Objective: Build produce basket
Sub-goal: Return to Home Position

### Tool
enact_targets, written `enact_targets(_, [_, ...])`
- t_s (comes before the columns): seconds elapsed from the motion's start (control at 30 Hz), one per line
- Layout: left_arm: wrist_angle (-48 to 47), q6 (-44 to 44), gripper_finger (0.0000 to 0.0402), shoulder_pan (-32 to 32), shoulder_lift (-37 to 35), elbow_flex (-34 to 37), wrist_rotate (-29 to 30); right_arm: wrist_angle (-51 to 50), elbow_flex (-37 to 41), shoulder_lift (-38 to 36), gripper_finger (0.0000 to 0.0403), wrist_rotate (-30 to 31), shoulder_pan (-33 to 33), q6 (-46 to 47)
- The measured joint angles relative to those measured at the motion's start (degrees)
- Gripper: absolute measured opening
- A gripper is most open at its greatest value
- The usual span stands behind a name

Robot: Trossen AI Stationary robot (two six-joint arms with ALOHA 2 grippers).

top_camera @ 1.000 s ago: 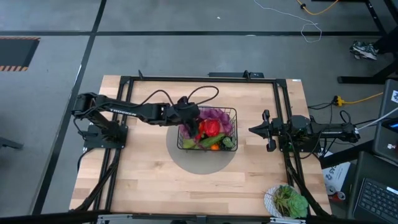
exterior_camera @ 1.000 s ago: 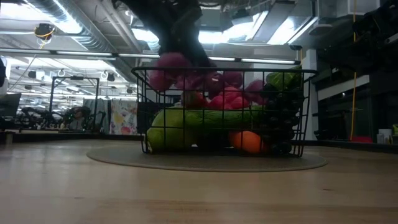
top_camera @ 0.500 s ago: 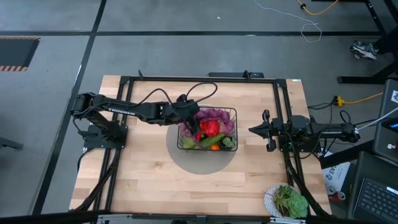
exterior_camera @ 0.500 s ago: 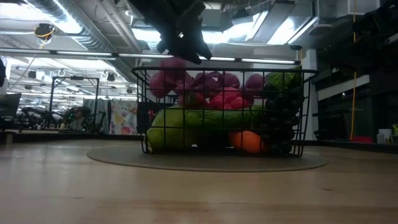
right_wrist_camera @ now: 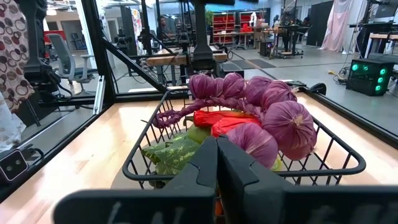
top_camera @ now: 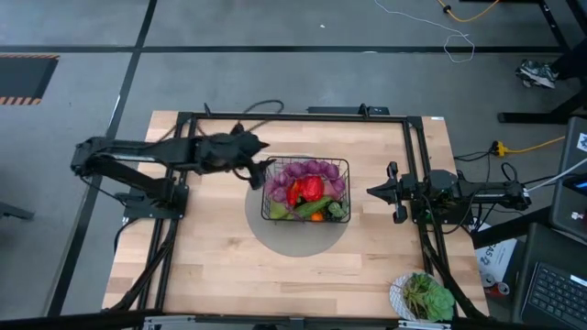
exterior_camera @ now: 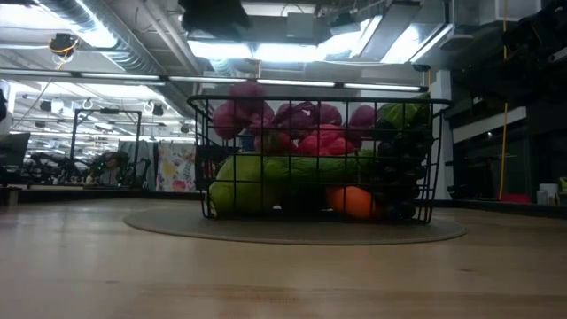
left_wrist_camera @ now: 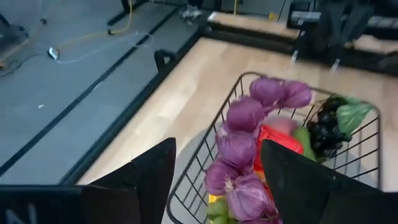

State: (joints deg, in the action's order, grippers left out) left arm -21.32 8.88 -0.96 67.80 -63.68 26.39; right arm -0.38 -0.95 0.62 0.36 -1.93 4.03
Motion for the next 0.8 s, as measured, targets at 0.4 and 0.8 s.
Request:
enact_targets(0.4, [-20.4,2.3,0.023,-2.3,-8.9,0.1,-8.3,0.0,0.0,0.0,0.0003,0.0,0.0,0.0])
enact_targets(0.8, [-9.9,2.6,0.023,-3.1,-24.1,16.4,-12.5,0.0,0.0,0.0,0.0003,0.0,0.0,0.0])
